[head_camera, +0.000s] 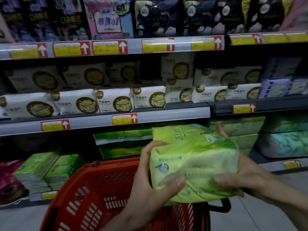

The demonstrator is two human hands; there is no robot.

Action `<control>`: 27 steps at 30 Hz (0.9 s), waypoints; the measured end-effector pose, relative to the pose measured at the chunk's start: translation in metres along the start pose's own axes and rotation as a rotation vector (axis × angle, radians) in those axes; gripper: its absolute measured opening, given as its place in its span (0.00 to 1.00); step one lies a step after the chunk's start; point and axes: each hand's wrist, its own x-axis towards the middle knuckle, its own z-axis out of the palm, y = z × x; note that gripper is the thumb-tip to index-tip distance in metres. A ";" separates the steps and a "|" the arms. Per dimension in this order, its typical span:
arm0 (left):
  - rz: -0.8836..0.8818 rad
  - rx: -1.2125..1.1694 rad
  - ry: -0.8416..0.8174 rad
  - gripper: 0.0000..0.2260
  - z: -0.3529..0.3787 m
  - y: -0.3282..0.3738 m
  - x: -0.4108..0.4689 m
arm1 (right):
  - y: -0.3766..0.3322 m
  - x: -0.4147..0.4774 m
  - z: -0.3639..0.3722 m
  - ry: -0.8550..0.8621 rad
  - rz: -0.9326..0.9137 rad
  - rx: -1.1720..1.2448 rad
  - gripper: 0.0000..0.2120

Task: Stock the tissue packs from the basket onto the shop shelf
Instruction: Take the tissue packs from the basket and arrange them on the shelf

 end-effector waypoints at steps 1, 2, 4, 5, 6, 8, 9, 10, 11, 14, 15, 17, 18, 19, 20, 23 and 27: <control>0.012 0.000 -0.001 0.37 0.004 -0.010 0.004 | -0.002 0.008 0.013 0.052 0.090 -0.101 0.67; 0.024 0.001 0.004 0.38 0.008 -0.019 0.008 | -0.001 0.008 0.016 0.101 0.106 -0.172 0.61; 0.049 0.013 0.024 0.38 0.013 -0.036 0.016 | 0.005 0.014 0.013 0.146 0.071 -0.166 0.46; 0.055 0.015 0.033 0.38 0.015 -0.043 0.021 | 0.007 0.017 0.011 0.190 0.063 -0.173 0.40; 0.057 0.016 0.037 0.37 0.016 -0.048 0.025 | 0.008 0.017 0.008 0.226 0.059 -0.160 0.38; 0.061 0.047 0.032 0.38 0.018 -0.059 0.036 | 0.019 0.021 0.002 0.273 0.051 -0.153 0.36; 0.060 0.072 0.029 0.38 0.019 -0.063 0.041 | 0.026 0.024 -0.002 0.305 0.052 -0.135 0.37; 0.059 0.094 0.025 0.38 0.020 -0.067 0.047 | 0.034 0.027 -0.006 0.349 0.063 -0.117 0.38; 0.059 0.114 0.021 0.38 0.020 -0.070 0.053 | 0.039 0.031 -0.010 0.374 0.061 -0.101 0.39; 0.037 0.130 0.011 0.37 0.021 -0.081 0.074 | 0.051 0.048 -0.021 0.447 0.068 -0.009 0.35; 0.024 0.118 0.010 0.37 0.020 -0.086 0.080 | 0.055 0.055 -0.024 0.461 0.074 0.025 0.35; -0.017 0.087 0.003 0.38 0.017 -0.097 0.093 | 0.061 0.069 -0.027 0.483 0.104 0.076 0.43; -0.046 0.073 0.003 0.39 0.015 -0.103 0.099 | 0.064 0.076 -0.028 0.494 0.113 0.095 0.47; -0.081 0.066 0.013 0.40 0.013 -0.108 0.106 | 0.068 0.083 -0.029 0.500 0.118 0.126 0.49; -0.119 0.061 0.032 0.42 0.011 -0.111 0.113 | 0.070 0.089 -0.029 0.507 0.131 0.151 0.50; -0.259 0.041 0.082 0.46 0.010 -0.110 0.135 | 0.072 0.108 -0.034 0.547 0.183 0.195 0.38; -0.407 0.075 0.151 0.36 0.016 -0.106 0.156 | 0.074 0.133 -0.041 0.579 0.260 0.308 0.27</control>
